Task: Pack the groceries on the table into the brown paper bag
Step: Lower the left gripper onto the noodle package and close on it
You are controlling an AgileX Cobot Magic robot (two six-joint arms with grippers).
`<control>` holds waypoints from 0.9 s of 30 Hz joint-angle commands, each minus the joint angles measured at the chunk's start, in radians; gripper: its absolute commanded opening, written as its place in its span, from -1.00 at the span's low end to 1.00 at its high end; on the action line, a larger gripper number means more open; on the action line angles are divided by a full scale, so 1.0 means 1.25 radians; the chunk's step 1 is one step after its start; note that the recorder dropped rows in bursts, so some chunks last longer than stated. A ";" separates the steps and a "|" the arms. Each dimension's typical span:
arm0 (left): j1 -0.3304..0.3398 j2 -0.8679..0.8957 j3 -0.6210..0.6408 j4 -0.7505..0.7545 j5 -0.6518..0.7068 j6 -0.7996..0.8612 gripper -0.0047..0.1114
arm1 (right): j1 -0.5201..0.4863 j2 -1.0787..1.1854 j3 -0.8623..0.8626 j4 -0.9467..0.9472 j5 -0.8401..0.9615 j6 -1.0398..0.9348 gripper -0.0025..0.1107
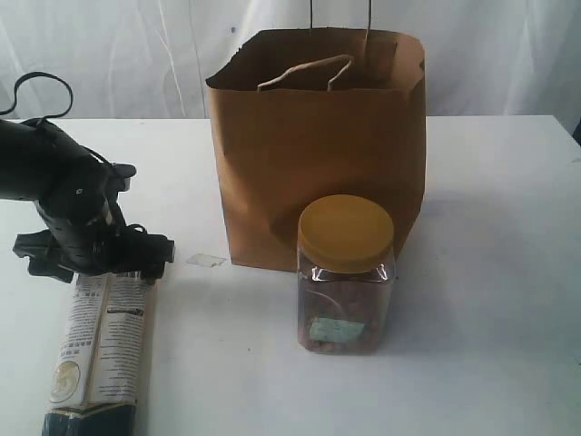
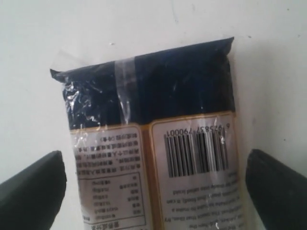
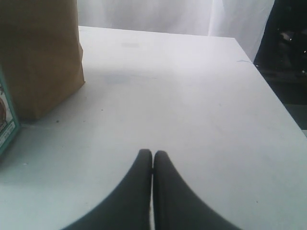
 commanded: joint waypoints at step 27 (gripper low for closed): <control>0.003 0.054 0.007 -0.038 0.097 0.118 -0.20 | -0.005 -0.005 0.001 -0.002 -0.005 0.000 -0.96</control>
